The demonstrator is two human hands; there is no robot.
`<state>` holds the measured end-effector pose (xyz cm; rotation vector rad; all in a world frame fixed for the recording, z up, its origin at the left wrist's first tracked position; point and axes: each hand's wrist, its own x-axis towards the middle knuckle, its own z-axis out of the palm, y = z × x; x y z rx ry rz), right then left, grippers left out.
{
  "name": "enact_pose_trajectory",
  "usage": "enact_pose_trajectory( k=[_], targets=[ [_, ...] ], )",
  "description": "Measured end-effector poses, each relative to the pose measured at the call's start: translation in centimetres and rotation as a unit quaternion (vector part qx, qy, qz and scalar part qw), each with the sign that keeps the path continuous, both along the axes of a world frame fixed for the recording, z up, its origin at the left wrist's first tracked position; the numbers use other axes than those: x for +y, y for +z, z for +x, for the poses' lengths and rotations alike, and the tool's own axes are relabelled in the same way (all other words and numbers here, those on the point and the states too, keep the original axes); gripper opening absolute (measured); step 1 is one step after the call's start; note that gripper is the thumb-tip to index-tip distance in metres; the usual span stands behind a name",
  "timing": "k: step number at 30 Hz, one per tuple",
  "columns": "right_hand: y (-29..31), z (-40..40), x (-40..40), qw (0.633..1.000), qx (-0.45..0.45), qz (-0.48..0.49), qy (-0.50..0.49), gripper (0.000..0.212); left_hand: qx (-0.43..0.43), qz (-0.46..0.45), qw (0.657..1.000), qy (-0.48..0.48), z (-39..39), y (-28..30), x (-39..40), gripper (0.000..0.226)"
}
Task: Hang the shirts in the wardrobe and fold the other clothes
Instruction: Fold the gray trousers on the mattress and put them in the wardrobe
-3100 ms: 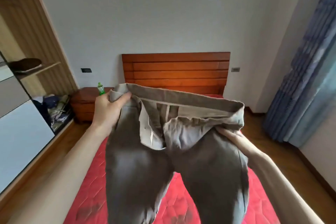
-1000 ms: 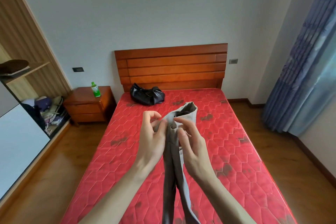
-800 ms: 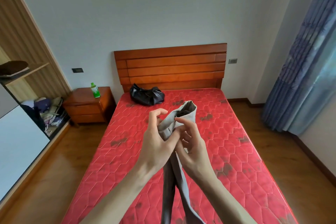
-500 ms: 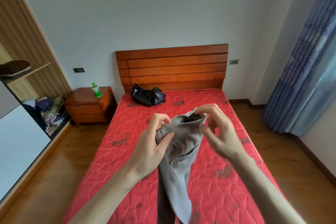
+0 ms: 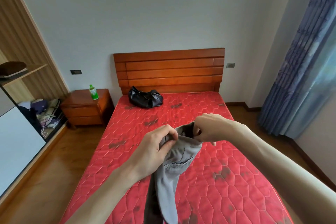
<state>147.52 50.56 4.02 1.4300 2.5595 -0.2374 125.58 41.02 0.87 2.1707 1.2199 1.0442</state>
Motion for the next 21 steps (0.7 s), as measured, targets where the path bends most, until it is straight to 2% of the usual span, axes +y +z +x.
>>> enact_pose_trajectory(
  k=[3, 5, 8, 12, 15, 19, 21],
  targets=[
    [-0.4, -0.9, -0.2, 0.998, -0.055, 0.007, 0.013, 0.017, 0.019, 0.008, 1.000, -0.006, -0.2, -0.5, -0.2, 0.016],
    [-0.6, -1.0, -0.3, 0.998, -0.053, -0.011, 0.023, 0.012, 0.027, 0.016, 0.999, -0.005, -0.6, -0.7, -0.2, 0.015],
    [-0.6, -0.7, -0.4, 0.998, -0.028, -0.044, 0.039, 0.029, 0.038, 0.028, 0.999, -0.003, -1.1, -0.8, -0.2, 0.015],
    [-2.2, -0.7, -0.8, 0.996, -0.011, 0.002, 0.094, 0.030, 0.047, 0.035, 0.998, -0.005, -1.4, -1.4, -0.1, 0.015],
    [-3.2, 0.5, -1.0, 0.993, 0.065, 0.000, 0.096, 0.015, 0.051, 0.028, 0.998, 0.001, -2.2, -1.7, 0.0, 0.018],
    [-3.3, 1.8, -1.6, 0.971, 0.213, 0.010, 0.106, 0.019, 0.065, 0.015, 0.998, 0.005, -3.3, -1.9, 0.0, 0.034],
    [-3.1, 2.0, -2.0, 0.961, 0.260, 0.019, 0.098, 0.017, 0.101, 0.024, 0.995, -0.001, -3.7, -2.3, 0.0, 0.034]
  ],
)
